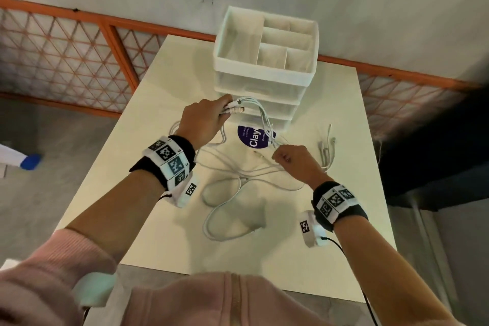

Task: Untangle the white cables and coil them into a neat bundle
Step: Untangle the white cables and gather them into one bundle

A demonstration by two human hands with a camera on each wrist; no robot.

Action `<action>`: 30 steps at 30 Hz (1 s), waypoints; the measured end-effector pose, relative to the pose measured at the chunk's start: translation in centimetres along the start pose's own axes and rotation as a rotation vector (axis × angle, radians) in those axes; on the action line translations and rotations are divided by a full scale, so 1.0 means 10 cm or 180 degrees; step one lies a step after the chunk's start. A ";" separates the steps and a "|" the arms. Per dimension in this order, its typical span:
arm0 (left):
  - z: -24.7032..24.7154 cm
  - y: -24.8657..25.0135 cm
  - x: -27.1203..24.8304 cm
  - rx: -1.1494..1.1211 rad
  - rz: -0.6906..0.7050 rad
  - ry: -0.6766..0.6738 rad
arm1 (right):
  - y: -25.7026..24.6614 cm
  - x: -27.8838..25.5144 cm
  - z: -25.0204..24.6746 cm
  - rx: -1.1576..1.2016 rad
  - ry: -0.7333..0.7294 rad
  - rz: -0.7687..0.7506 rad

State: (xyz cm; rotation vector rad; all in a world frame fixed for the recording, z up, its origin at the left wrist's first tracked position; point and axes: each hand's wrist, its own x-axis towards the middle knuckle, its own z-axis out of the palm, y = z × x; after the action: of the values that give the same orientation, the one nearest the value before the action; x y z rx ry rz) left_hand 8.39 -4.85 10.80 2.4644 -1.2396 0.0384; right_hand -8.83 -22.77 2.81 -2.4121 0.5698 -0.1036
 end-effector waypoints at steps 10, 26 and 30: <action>0.12 -0.11 0.23 0.0264 0.0289 -0.0115 | 0.26 0.35 0.51 -0.0608 -0.0680 0.0753; -0.05 0.07 0.13 -0.1653 -0.0415 -0.0409 | -0.98 0.18 -0.66 0.2215 -0.0260 -0.0149; -0.17 0.19 0.02 -0.2713 -0.0751 -0.0601 | -1.17 0.11 -0.58 0.2442 0.0131 -0.0147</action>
State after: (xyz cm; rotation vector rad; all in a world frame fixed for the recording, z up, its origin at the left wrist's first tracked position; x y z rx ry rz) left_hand 7.30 -5.46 13.02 1.8482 -0.7756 -0.6573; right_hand -4.68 -18.45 14.50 -1.6770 0.3934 -0.3278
